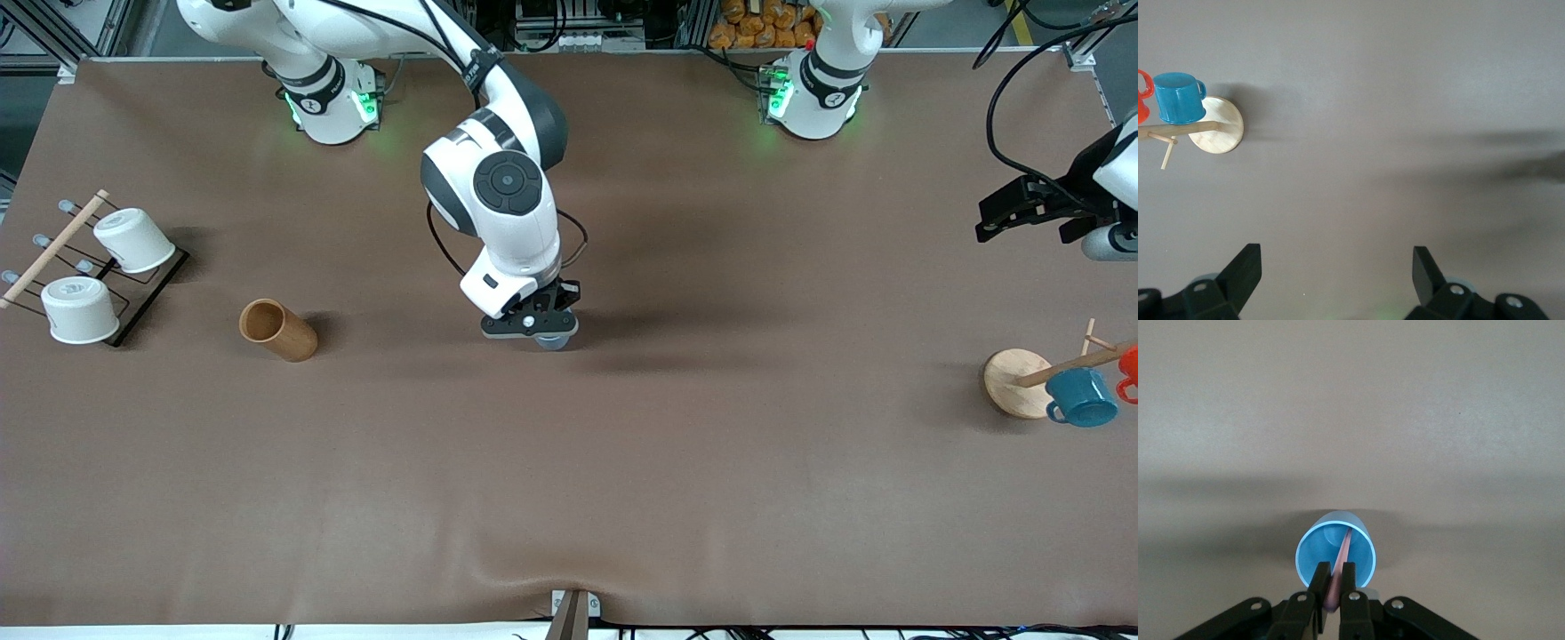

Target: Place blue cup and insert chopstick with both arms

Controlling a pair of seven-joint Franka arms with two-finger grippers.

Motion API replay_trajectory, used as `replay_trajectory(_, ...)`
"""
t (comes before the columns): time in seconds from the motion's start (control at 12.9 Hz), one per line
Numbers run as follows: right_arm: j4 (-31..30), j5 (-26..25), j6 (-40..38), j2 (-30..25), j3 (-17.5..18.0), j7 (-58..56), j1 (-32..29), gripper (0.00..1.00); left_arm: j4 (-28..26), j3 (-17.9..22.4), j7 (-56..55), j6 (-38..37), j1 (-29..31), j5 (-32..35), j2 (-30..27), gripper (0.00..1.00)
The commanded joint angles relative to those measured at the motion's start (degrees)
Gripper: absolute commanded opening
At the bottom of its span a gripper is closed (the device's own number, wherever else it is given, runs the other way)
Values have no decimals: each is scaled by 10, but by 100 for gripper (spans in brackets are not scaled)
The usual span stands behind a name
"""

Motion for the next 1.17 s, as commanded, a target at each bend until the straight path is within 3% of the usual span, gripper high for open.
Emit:
replay_trajectory(0.0,9,-11,6,9,-7,17,9,0,-4,-4,10,4,4,0,-6,100)
replay_trajectory(0.16,9,-17,6,12,-7,18,9,0,-5,-3,9,3,4,0,-6,100)
replay_trajectory(0.23,9,-17,6,12,-7,18,9,12,-5,-4,9,2,4,0,-6,100)
replay_trajectory(0.39,10,-18,5,11,-7,17,9,100,-5,-3,9,3,4,1,-6,100)
replay_trajectory(1.09,12,-25,-1,-5,-7,17,7,100,-4,-4,9,3,3,0,-3,100)
